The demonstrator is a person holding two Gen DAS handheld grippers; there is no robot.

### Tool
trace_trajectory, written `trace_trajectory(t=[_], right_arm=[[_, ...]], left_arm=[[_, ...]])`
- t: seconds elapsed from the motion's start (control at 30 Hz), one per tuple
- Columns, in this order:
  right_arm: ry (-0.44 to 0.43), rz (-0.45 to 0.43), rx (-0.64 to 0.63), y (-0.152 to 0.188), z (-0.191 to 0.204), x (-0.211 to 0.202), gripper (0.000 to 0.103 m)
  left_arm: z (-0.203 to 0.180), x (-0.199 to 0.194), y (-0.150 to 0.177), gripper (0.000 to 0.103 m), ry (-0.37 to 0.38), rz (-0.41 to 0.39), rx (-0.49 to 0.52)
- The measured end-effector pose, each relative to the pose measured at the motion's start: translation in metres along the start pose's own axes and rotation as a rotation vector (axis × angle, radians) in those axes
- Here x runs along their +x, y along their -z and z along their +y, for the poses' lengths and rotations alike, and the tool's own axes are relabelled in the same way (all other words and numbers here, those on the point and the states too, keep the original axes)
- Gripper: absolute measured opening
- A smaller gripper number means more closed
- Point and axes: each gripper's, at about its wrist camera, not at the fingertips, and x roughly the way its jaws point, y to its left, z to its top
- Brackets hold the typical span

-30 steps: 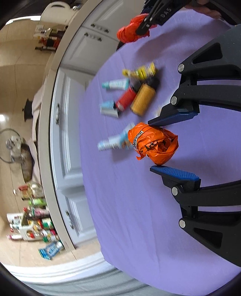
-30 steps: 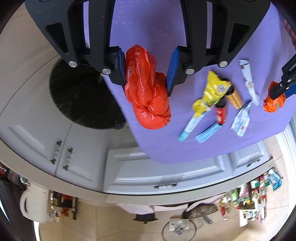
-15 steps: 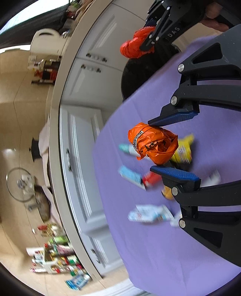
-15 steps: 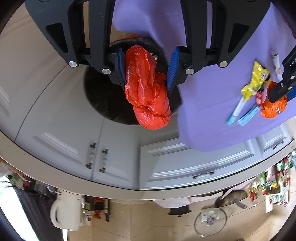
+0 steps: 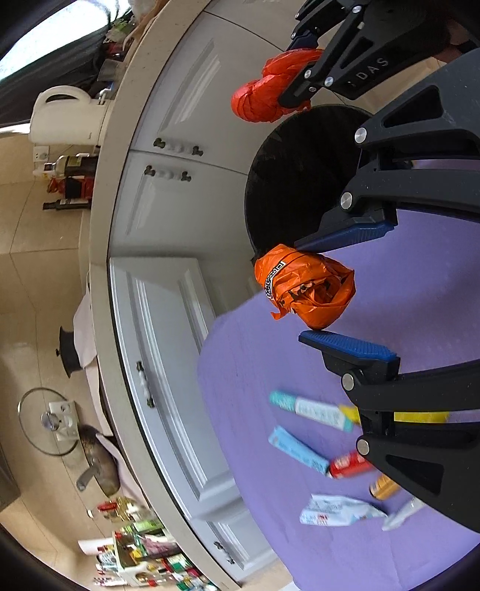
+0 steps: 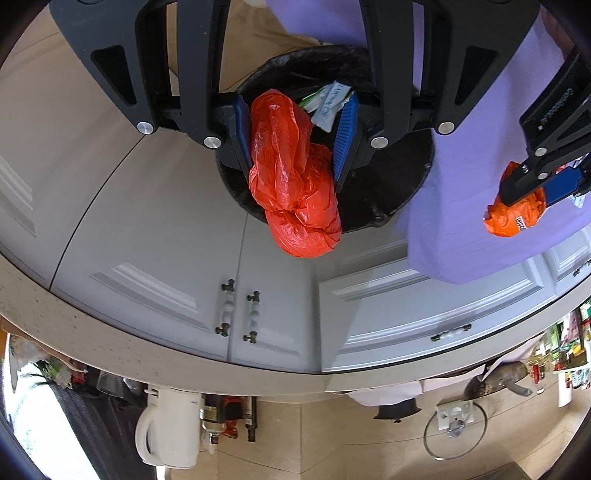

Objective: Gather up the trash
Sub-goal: 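Carry both bags over the black bin and open both tools to drop them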

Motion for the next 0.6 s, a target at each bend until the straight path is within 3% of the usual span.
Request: trace_trajectory(t=[0.6], right_arm=[[0.015,0.020,0.029,-0.004,-0.018,0.031,0.037]], left_arm=[[-0.034,0.040,-0.014,0.044,-0.008,0.031,0.045]])
